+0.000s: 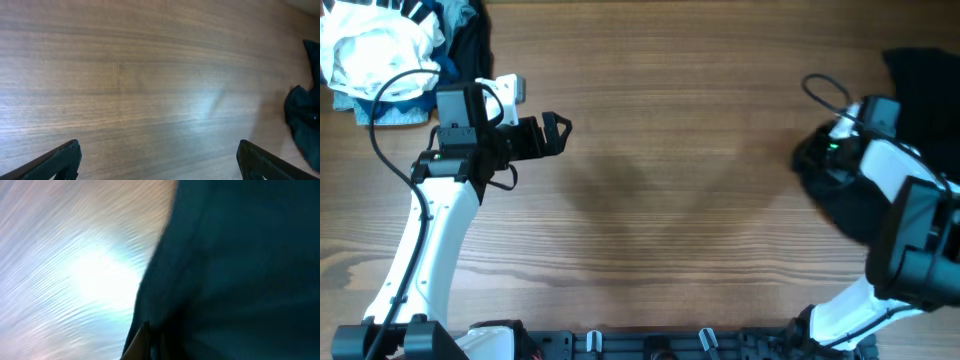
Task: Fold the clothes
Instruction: 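Reach the right gripper to the black t-shirt and grasp it, then drag the black t-shirt with the right gripper toward table center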
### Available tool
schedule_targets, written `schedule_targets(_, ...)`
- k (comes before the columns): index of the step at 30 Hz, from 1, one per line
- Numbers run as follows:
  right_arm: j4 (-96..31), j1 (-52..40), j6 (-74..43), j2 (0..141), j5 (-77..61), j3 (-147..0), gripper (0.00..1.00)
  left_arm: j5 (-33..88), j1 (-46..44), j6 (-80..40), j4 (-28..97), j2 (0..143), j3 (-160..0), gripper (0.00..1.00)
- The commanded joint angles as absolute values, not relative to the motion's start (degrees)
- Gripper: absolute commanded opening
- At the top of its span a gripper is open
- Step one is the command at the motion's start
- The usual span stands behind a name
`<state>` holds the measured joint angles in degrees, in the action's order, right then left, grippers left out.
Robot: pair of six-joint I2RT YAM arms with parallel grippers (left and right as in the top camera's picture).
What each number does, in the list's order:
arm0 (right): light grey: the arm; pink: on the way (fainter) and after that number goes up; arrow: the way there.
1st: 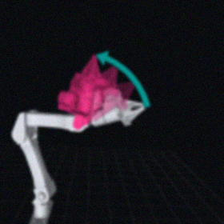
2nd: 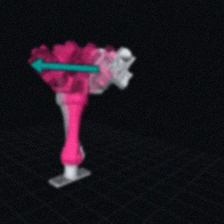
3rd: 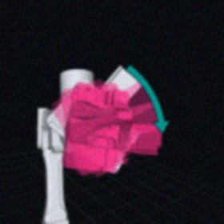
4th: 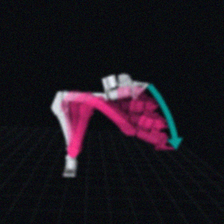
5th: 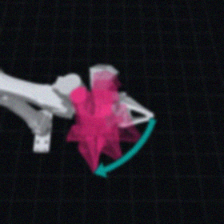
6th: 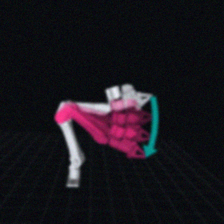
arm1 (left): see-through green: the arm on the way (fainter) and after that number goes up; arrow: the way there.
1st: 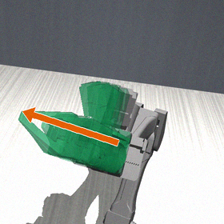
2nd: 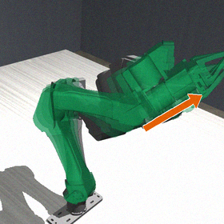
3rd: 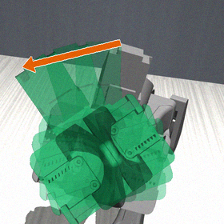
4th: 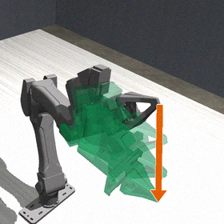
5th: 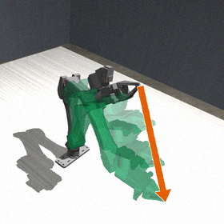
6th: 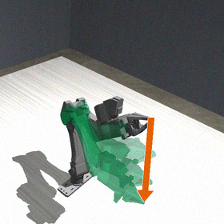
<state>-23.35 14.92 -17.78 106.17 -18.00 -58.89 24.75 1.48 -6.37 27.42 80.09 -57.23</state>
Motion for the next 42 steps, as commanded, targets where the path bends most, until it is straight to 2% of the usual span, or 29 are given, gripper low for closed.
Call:
schedule_targets(1,-28.49,4.56,-12.71,107.26,-24.91,-67.33,0.04,22.44,1.93,-6.76,25.89,80.27,-57.71,1.00)
schedule_targets(5,-37.06,-8.51,-9.80,107.26,-21.15,-77.10,0.04,22.41,4.51,-6.96,25.41,80.27,-57.71,1.00)
schedule_targets(11,-41.69,-26.55,-8.95,107.26,-21.63,-84.07,0.04,22.44,10.28,-8.23,25.23,80.27,-57.71,1.00)
schedule_targets(15,-47.33,-36.14,-7.51,107.11,-21.82,-86.65,0.04,22.44,13.56,-8.21,24.38,80.27,-57.71,1.00)
schedule_targets(17,-50.19,-37.41,-7.70,106.80,-21.87,-86.70,0.04,22.44,14.06,-8.19,24.21,80.27,-57.71,1.00)
schedule_targets(21,-56.64,-36.32,-7.86,105.21,-23.00,-86.70,0.05,22.44,14.11,-8.14,23.83,80.27,-57.71,1.00)
schedule_targets(22,-58.24,-35.53,-7.88,104.16,-22.98,-86.70,0.09,22.44,14.11,-8.16,23.42,80.27,-57.71,1.00)
schedule_targets(26,-60.60,-31.55,-7.90,98.83,-22.98,-86.70,0.40,22.48,13.65,-8.19,21.56,80.27,-57.71,1.00)
schedule_targets(28,-60.53,-27.94,-8.19,95.35,-22.94,-86.70,0.58,22.46,12.80,-8.16,20.56,80.27,-57.71,1.00)
schedule_targets(29,-60.34,-26.28,-8.16,94.06,-22.90,-86.70,0.71,22.46,12.21,-8.16,20.08,80.27,-57.71,1.00)
schedule_targets(30,-59.94,-23.86,-8.16,92.60,-22.79,-86.70,0.78,22.46,11.57,-8.14,19.62,80.27,-57.71,1.00)
schedule_targets(32,-58.46,-18.37,-8.51,90.80,-21.10,-86.67,0.83,22.46,10.04,-8.14,18.52,80.27,-57.71,1.00)
schedule_targets(36,-56.51,-10.96,-8.23,91.94,-16.05,-86.28,0.83,22.48,5.23,-8.19,15.44,80.34,-57.71,1.00)
schedule_targets(42,-55.48,-3.36,-9.47,94.83,-14.15,-85.47,0.83,20.71,-7.79,-7.94,6.15,85.76,-58.02,1.00)
